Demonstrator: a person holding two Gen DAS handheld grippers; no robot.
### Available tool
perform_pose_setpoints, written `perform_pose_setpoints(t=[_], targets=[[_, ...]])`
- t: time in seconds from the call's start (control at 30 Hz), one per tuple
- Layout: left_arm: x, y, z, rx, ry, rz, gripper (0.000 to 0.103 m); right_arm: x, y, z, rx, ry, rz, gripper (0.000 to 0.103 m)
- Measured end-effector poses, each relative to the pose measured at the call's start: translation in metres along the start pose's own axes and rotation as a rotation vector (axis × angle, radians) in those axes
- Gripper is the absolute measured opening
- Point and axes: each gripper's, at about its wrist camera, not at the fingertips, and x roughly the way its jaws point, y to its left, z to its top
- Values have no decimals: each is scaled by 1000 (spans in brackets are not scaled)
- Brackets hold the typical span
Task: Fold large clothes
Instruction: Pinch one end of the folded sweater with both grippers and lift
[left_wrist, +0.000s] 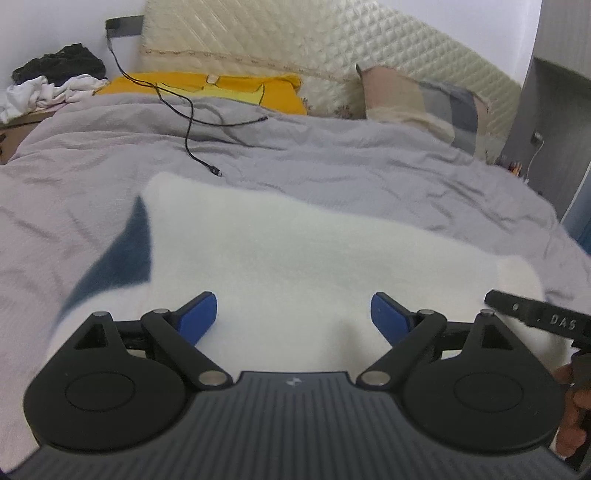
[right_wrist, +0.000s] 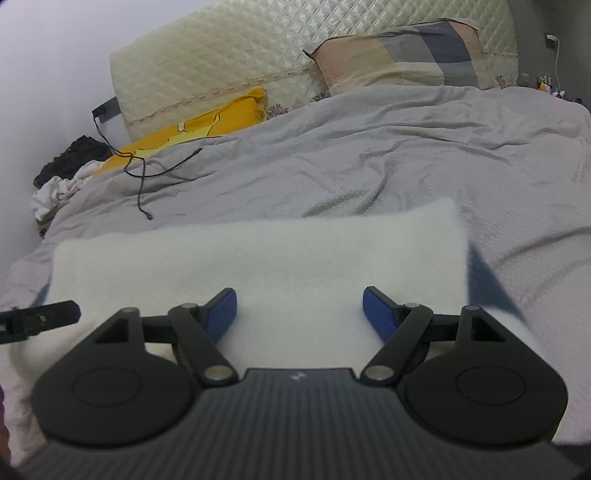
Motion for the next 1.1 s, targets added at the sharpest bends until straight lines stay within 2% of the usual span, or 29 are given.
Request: perform_pose_setpoints(t=[0.27, 0.4, 0.5, 0.63, 0.73, 0.83, 1.03, 1.1], targets=[[-62, -5, -17, -56, -3, -11, 94, -41, 7, -12, 37, 23, 8, 77], [-75, 3, -31, -149, 46, -35, 94, -39, 16, -25, -21, 51, -13, 77], [-75, 17, -45, -254, 96, -48, 94, -36, 18, -31, -45, 57, -24, 77], [-51, 43, -57, -433, 199, -76, 94, -37, 16, -30, -27, 56, -18, 77], [-32, 62, -68, -620, 230, -150, 94, -36, 16, -31, -31, 56, -17, 78], [-17, 73, -74, -722, 210, -183, 93, -36, 15, -31, -22, 56, -11, 80], [-2, 88, -72, -810, 120, -205, 92, -35, 16, -31, -20, 55, -13, 81], [0, 91, -71, -821, 99, -186, 81, -34, 16, -31, -14, 52, -14, 81]])
